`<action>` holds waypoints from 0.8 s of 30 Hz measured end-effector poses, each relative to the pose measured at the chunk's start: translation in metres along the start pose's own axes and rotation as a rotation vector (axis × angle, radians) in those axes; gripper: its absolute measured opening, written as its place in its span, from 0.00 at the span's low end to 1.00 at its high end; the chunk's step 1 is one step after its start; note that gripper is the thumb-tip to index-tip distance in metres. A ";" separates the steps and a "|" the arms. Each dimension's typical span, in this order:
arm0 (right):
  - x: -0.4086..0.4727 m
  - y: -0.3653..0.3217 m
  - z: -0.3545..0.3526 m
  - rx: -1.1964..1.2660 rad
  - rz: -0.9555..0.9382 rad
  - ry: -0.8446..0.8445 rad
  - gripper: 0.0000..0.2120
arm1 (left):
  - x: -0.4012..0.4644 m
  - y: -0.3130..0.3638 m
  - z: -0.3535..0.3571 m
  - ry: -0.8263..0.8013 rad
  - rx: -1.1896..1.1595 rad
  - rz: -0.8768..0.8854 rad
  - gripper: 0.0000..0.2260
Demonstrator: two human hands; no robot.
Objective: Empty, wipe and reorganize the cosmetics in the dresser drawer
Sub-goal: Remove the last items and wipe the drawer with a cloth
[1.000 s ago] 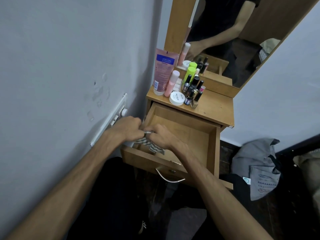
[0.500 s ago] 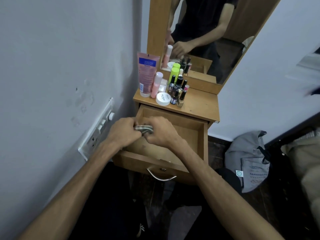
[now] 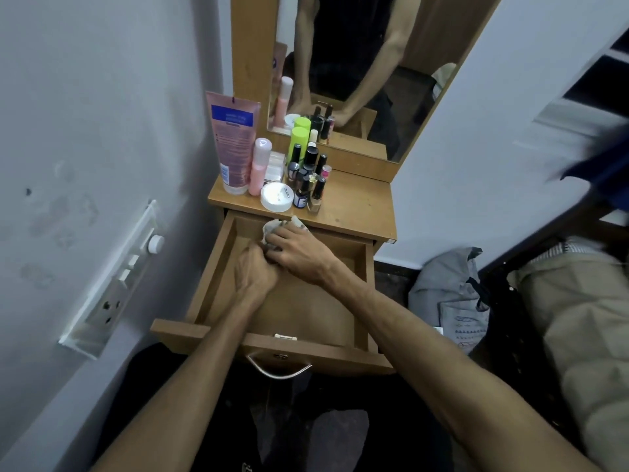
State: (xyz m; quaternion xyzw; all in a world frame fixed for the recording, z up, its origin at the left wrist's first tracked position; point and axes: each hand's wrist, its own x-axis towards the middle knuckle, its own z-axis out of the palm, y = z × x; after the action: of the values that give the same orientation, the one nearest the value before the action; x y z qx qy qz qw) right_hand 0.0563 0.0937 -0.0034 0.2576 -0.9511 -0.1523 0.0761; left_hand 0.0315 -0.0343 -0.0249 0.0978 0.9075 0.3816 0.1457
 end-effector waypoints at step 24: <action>-0.113 0.020 -0.032 0.108 0.594 -0.282 0.12 | -0.022 0.067 0.073 -0.472 -0.191 0.220 0.19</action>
State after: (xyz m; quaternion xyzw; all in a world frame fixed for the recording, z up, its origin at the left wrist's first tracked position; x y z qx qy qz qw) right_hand 0.1504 0.1599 0.0256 -0.0508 -0.9925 -0.1070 -0.0292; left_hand 0.0809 0.0540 -0.0209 0.2677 0.7924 0.4455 0.3192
